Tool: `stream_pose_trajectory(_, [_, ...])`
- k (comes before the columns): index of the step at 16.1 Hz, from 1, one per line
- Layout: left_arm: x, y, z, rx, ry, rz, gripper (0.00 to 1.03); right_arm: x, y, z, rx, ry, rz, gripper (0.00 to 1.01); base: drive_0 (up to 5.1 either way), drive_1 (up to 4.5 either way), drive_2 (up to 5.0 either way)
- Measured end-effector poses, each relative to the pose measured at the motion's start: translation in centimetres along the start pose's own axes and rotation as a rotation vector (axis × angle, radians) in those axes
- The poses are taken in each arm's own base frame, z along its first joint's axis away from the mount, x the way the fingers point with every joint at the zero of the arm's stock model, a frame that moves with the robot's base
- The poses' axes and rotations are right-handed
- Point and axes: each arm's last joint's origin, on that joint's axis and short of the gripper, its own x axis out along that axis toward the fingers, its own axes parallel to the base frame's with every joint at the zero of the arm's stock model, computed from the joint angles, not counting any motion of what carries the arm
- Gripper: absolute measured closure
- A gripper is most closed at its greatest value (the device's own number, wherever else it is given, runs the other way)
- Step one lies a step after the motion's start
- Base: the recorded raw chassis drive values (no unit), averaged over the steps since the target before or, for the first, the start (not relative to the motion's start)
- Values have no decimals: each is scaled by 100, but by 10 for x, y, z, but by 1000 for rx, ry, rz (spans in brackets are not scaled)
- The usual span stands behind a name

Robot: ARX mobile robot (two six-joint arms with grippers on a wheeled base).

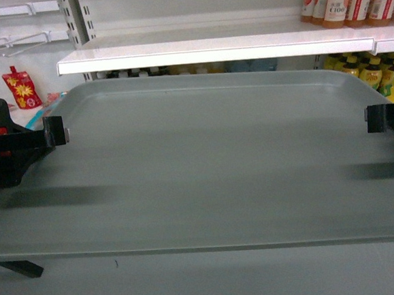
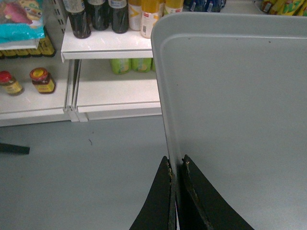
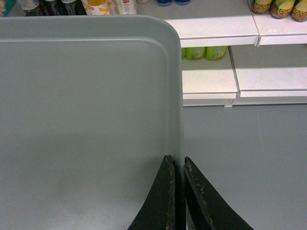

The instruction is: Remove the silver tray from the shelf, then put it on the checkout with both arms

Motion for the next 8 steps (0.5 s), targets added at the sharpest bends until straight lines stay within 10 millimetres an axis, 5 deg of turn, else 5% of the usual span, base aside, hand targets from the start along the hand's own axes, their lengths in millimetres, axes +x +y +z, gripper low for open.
stream_pose_trajectory(8, [0, 0, 0, -1, -4, 0, 100, 0, -1, 1, 3, -8, 1, 99, 10, -419, 439])
